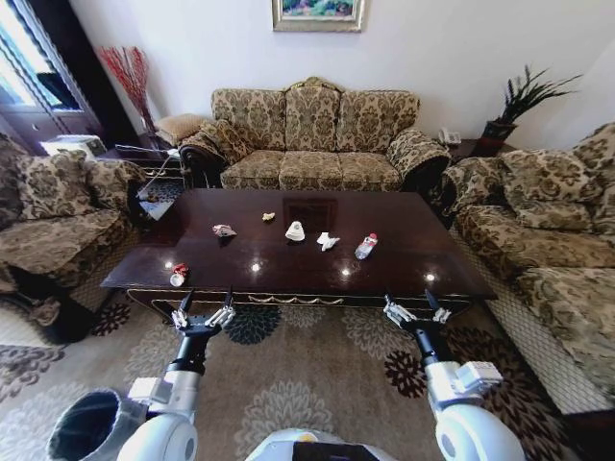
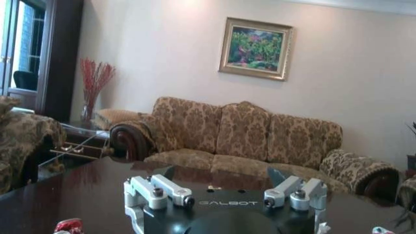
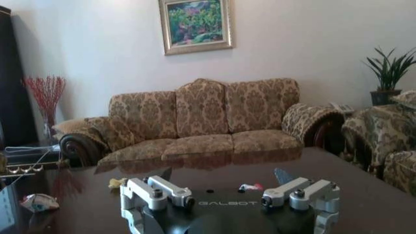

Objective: Move to the front of the table and place the trash on the table into the trash bin.

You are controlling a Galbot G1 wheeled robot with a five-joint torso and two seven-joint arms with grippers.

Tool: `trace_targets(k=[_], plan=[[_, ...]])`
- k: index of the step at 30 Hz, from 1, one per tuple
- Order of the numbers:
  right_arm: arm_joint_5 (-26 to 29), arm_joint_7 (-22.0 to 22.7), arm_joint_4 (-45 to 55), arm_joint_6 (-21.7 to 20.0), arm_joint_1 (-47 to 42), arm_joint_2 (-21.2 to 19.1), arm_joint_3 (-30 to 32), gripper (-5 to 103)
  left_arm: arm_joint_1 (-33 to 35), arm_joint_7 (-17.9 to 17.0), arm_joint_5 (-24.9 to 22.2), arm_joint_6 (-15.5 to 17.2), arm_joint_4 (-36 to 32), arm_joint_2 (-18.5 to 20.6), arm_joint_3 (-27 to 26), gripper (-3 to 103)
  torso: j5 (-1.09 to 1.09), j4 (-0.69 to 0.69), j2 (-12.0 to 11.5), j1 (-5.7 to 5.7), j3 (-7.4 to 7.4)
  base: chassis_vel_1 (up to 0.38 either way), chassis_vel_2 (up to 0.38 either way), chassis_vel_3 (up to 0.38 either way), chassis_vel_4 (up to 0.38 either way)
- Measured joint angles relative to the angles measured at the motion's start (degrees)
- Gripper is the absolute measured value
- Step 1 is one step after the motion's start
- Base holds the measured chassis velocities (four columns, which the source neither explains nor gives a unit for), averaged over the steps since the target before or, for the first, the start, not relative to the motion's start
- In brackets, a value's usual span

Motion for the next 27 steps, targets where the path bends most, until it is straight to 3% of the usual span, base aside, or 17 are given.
trace_targets(k=[15,27], plan=[[2.30,0.09,-0.51,0.60,0.80,-0.87,0.25,100,0.25,0.02,1.24,0.59,0.06,-0.51,0.76,98,0.00,0.00,0.00,0.00,0.00,0.000,0.000,0.000,0.000],[1.75,-1.58,-3.47,3.87,1.74,-1.46,-0.62,100,1.94,0.71,3.02,1.95,-0.89,-1.11,0.12,99,0.01,0.01,0.00,0.00,0.00,0.000,0.000,0.000,0.000]])
